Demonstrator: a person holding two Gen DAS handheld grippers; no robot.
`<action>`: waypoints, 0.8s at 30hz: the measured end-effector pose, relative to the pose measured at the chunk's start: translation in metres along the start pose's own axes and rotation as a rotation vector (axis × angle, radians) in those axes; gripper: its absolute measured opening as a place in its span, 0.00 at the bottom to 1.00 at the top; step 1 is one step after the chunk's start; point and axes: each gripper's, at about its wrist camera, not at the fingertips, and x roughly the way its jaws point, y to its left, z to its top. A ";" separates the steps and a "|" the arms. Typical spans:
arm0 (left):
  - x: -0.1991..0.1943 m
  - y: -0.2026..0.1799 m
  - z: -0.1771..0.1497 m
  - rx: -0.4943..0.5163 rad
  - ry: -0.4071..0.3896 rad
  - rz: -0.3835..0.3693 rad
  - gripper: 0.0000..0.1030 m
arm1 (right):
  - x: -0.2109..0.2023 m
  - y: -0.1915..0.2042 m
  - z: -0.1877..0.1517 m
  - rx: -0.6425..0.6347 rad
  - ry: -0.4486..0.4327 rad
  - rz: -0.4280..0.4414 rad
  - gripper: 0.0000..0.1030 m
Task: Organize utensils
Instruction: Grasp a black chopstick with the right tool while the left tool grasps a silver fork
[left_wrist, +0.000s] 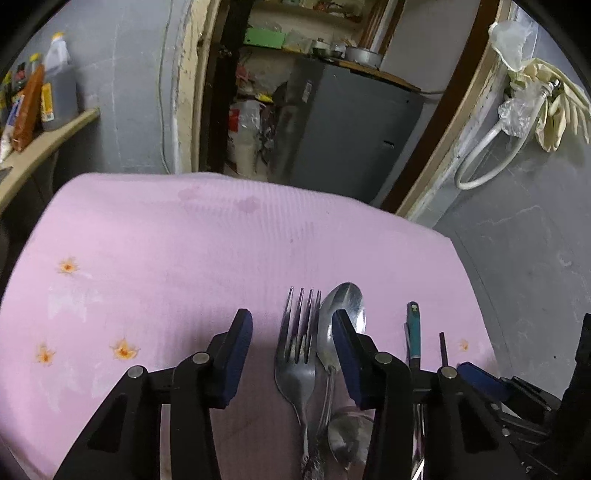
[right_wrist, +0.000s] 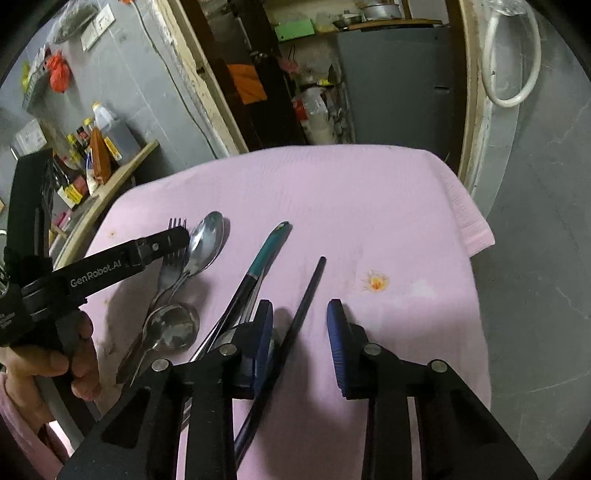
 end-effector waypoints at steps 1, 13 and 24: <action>0.002 0.000 0.000 0.010 -0.002 -0.003 0.41 | 0.001 0.001 0.001 -0.003 0.002 -0.005 0.26; 0.009 -0.006 0.008 0.069 0.020 -0.021 0.19 | 0.003 0.006 0.011 0.013 0.013 -0.088 0.08; -0.056 -0.023 -0.017 0.118 -0.085 0.013 0.18 | -0.036 -0.023 -0.002 0.249 -0.047 0.131 0.04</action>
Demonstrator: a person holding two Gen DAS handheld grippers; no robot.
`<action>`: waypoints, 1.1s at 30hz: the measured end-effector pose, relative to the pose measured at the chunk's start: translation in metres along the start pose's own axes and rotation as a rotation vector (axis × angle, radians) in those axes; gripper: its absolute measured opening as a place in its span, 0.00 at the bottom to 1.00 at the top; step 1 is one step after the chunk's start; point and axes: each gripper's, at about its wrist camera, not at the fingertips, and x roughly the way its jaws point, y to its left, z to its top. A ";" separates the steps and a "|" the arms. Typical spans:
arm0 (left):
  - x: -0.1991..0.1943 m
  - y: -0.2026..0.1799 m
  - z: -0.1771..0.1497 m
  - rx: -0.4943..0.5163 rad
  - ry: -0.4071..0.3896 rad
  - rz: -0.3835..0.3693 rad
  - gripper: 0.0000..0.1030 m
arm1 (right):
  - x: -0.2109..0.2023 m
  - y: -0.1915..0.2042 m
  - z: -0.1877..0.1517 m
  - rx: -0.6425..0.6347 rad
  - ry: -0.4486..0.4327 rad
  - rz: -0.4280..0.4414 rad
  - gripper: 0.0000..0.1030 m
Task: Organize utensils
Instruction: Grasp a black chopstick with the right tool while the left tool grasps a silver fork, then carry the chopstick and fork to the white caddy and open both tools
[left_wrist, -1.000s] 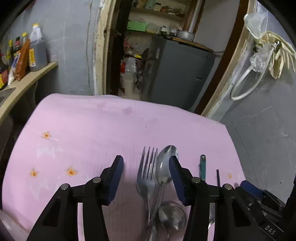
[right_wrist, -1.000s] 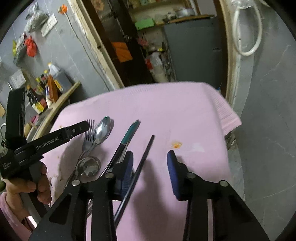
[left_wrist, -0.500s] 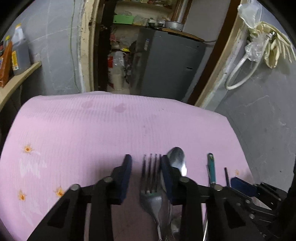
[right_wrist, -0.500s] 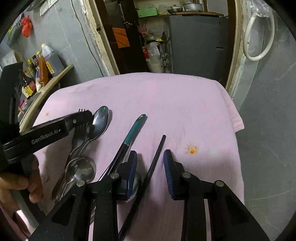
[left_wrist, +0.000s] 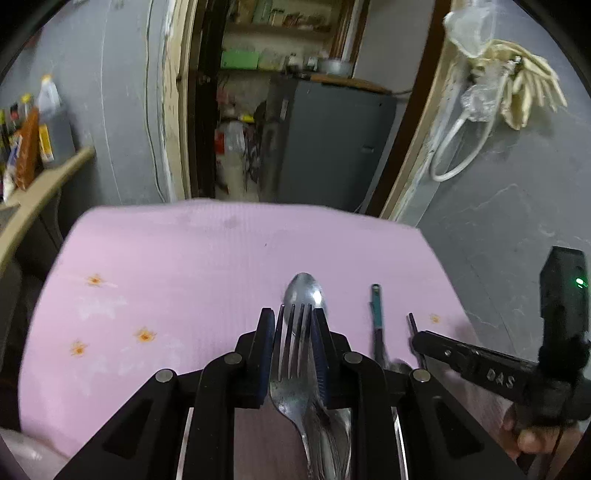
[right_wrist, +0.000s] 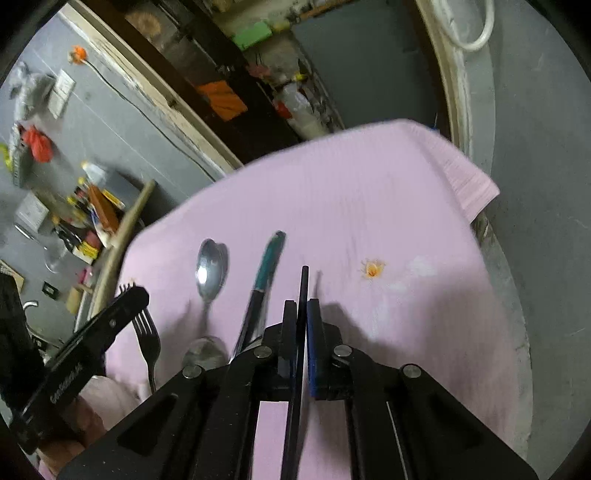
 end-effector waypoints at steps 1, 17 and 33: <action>-0.008 -0.003 -0.002 0.012 -0.014 0.002 0.18 | -0.008 0.004 -0.002 -0.014 -0.022 0.004 0.04; -0.114 -0.023 -0.041 0.192 -0.124 -0.058 0.05 | -0.150 0.068 -0.055 -0.311 -0.283 -0.004 0.04; -0.199 -0.024 -0.088 0.263 -0.160 -0.144 0.03 | -0.247 0.100 -0.114 -0.305 -0.404 -0.085 0.04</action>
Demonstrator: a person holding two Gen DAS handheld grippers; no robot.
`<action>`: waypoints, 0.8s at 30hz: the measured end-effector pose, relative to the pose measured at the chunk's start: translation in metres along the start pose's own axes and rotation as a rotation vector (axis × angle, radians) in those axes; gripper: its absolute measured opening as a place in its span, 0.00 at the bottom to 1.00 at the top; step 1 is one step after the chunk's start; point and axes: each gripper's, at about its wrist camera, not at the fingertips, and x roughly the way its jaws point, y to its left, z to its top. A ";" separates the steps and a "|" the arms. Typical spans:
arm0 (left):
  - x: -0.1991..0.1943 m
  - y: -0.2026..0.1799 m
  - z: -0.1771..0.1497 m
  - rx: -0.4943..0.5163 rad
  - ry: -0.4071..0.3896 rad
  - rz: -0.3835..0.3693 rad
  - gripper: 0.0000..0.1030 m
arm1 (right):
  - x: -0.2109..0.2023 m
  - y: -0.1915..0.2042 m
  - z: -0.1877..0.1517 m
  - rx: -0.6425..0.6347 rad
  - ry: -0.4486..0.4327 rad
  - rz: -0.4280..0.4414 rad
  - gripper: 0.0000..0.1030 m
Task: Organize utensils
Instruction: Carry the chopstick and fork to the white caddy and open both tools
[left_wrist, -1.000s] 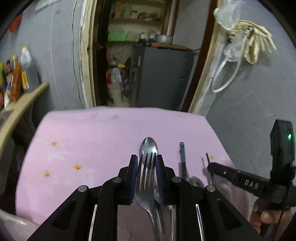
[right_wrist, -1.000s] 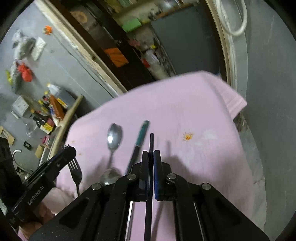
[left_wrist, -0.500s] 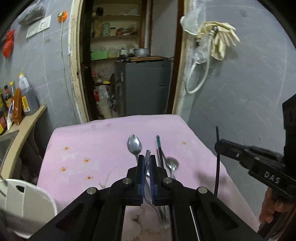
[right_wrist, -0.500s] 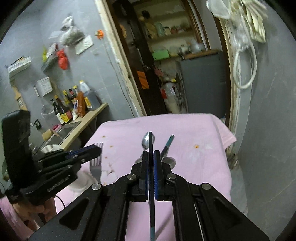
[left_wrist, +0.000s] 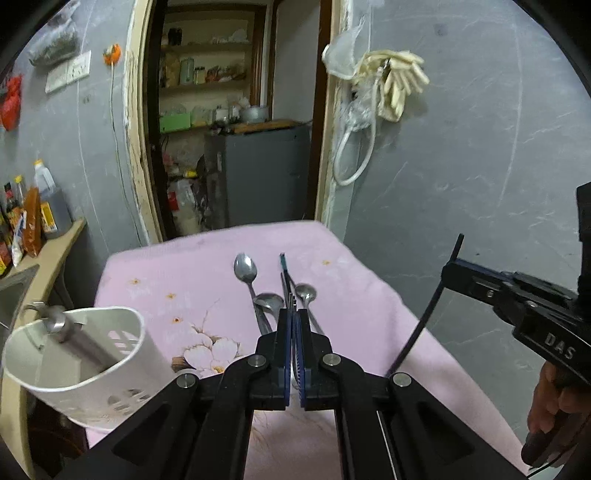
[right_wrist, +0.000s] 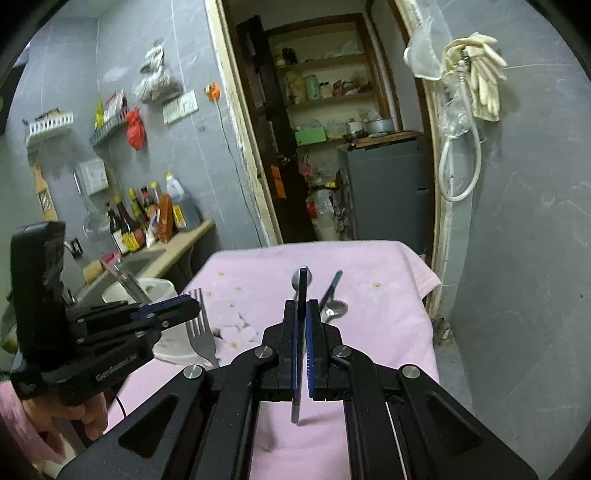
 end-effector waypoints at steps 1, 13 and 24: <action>-0.009 -0.001 0.001 0.002 -0.016 0.001 0.03 | -0.002 0.003 0.002 -0.006 -0.009 0.001 0.04; -0.119 0.058 0.043 -0.067 -0.181 0.130 0.03 | -0.018 0.089 0.074 -0.115 -0.206 0.140 0.04; -0.180 0.174 0.065 -0.180 -0.295 0.435 0.03 | 0.035 0.173 0.099 -0.201 -0.244 0.273 0.04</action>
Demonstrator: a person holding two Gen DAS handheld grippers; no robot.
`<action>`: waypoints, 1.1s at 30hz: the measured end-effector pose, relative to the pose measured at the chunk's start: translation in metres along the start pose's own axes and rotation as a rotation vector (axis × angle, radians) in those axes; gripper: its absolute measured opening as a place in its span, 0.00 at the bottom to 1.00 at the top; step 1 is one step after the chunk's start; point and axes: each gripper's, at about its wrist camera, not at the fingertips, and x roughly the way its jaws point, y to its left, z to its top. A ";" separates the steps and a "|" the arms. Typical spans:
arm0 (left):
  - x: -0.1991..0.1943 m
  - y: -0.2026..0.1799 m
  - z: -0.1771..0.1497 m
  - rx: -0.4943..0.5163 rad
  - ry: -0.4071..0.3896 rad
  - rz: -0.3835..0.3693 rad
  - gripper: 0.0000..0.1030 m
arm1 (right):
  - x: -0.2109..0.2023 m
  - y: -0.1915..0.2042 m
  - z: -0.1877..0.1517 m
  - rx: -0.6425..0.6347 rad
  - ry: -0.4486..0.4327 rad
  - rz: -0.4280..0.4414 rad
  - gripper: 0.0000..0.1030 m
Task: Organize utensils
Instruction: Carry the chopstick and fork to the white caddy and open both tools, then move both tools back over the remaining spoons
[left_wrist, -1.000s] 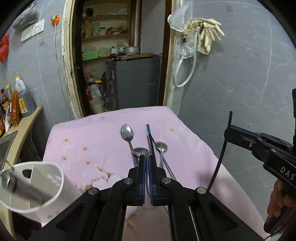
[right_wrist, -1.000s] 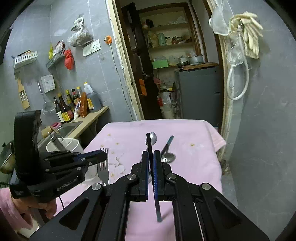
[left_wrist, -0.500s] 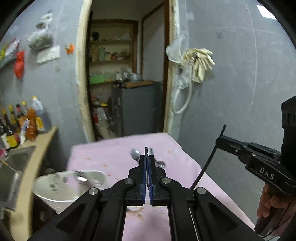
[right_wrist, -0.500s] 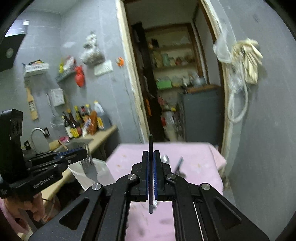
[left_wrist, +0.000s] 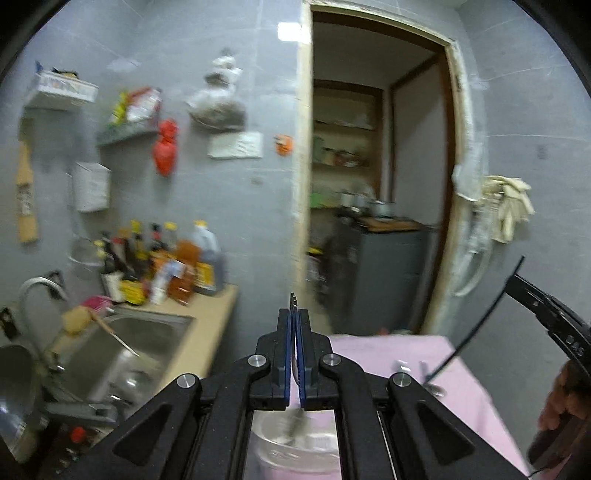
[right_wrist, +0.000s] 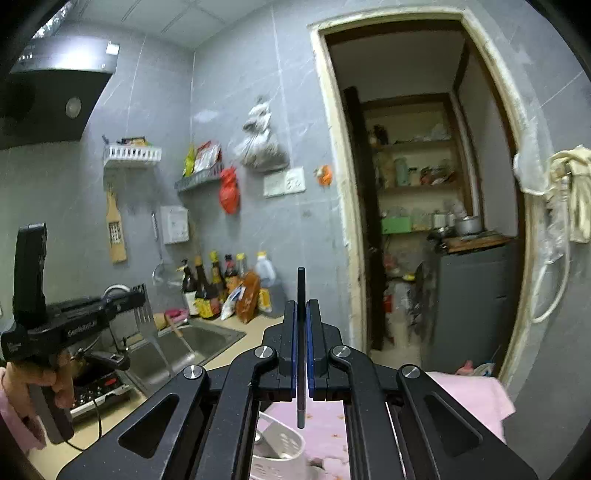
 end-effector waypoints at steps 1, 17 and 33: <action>0.006 0.006 -0.001 0.008 -0.006 0.027 0.03 | 0.008 0.003 -0.004 0.001 0.017 0.004 0.04; 0.079 0.006 -0.064 0.152 0.101 0.068 0.03 | 0.073 0.007 -0.076 0.041 0.252 0.021 0.04; 0.063 -0.002 -0.069 -0.085 0.158 -0.087 0.61 | 0.018 -0.037 -0.061 0.149 0.169 -0.066 0.55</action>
